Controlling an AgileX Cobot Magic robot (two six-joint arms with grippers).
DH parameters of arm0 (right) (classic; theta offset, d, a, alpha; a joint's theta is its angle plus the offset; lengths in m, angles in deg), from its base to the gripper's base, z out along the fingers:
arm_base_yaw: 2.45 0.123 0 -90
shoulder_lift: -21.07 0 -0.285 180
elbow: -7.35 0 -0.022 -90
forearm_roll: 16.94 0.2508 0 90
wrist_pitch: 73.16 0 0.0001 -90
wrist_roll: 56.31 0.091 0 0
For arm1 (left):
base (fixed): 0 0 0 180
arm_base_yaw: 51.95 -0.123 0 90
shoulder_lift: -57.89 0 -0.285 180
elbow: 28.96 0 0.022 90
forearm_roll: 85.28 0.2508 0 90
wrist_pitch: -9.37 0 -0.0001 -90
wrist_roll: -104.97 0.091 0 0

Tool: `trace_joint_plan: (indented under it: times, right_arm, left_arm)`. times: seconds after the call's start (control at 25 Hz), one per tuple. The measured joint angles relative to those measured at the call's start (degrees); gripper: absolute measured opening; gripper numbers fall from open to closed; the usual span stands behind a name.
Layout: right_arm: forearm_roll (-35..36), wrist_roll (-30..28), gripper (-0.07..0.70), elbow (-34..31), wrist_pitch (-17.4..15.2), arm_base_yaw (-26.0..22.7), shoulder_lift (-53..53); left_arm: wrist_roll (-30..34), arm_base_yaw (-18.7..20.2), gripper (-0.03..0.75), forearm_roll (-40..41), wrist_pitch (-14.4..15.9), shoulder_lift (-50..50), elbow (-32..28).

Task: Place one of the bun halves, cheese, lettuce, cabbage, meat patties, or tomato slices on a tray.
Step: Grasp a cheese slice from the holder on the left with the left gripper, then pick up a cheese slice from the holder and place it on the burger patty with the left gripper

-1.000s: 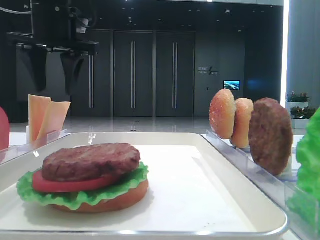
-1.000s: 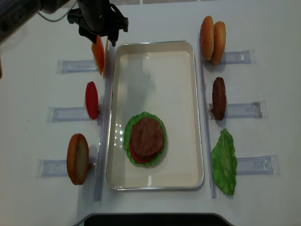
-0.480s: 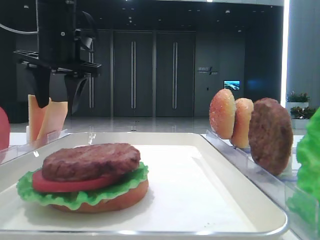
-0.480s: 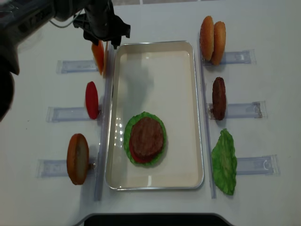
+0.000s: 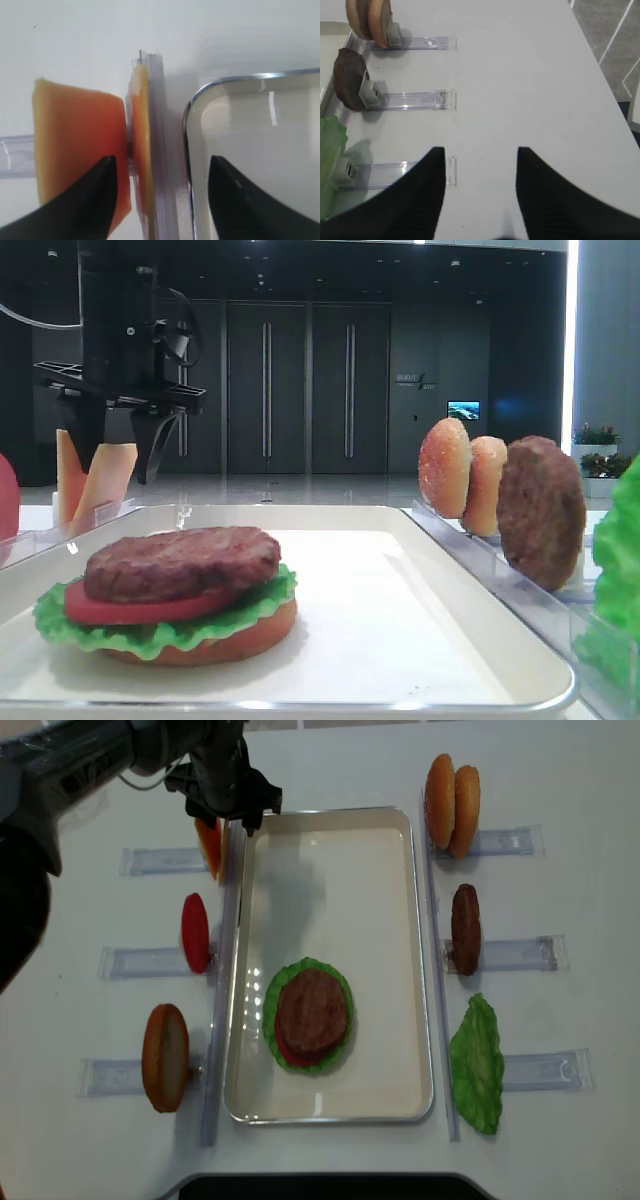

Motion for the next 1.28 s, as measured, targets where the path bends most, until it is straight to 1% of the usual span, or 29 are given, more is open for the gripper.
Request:
trace_joint_plan:
  times: [0.12, 0.24, 0.32, 0.36, 0.44, 0.64, 0.76, 0.92, 1.0, 1.08, 1.24, 1.28]
  right_arm:
    - [0.0, 0.0, 0.319, 0.0, 0.0, 0.0, 0.0]
    - [0.0, 0.0, 0.319, 0.0, 0.0, 0.0, 0.0]
    - [0.0, 0.0, 0.319, 0.0, 0.0, 0.0, 0.0]
    - [0.0, 0.0, 0.319, 0.0, 0.0, 0.0, 0.0]
    - [0.0, 0.0, 0.319, 0.0, 0.0, 0.0, 0.0]
    - [0.0, 0.0, 0.319, 0.0, 0.0, 0.0, 0.0]
    - [0.0, 0.0, 0.319, 0.0, 0.0, 0.0, 0.0]
    - [0.0, 0.0, 0.319, 0.0, 0.1, 0.0, 0.0]
    - [0.0, 0.0, 0.319, 0.0, 0.1, 0.0, 0.0]
    - [0.0, 0.0, 0.319, 0.0, 0.1, 0.0, 0.0]
    - [0.0, 0.0, 0.319, 0.0, 0.1, 0.0, 0.0]
    - [0.0, 0.0, 0.319, 0.0, 0.1, 0.0, 0.0]
  left_arm:
    - [0.0, 0.0, 0.380, 0.0, 0.0, 0.0, 0.0]
    - [0.0, 0.0, 0.249, 0.0, 0.0, 0.0, 0.0]
    - [0.0, 0.0, 0.129, 0.1, 0.0, 0.0, 0.0]
    - [0.0, 0.0, 0.085, 0.2, 0.1, 0.0, 0.0]
    - [0.1, -0.1, 0.036, 0.5, 0.3, 0.0, 0.0]
    - [0.2, -0.1, 0.025, 0.5, 0.9, 0.0, 0.0]
    - [1.0, -0.1, 0.024, -0.6, 2.6, -0.1, 0.4]
    - [3.6, -0.2, 0.024, -4.8, 7.8, -0.5, 4.1]
    - [4.6, -0.2, 0.024, -7.1, 10.3, -0.9, 7.2]
    - [5.8, -0.2, 0.024, -8.7, 12.3, -1.4, 10.8]
    - [7.7, -0.1, 0.024, -9.4, 18.0, -1.8, 18.1]
    - [8.3, -0.1, 0.024, -9.4, 18.5, -1.9, 19.5]
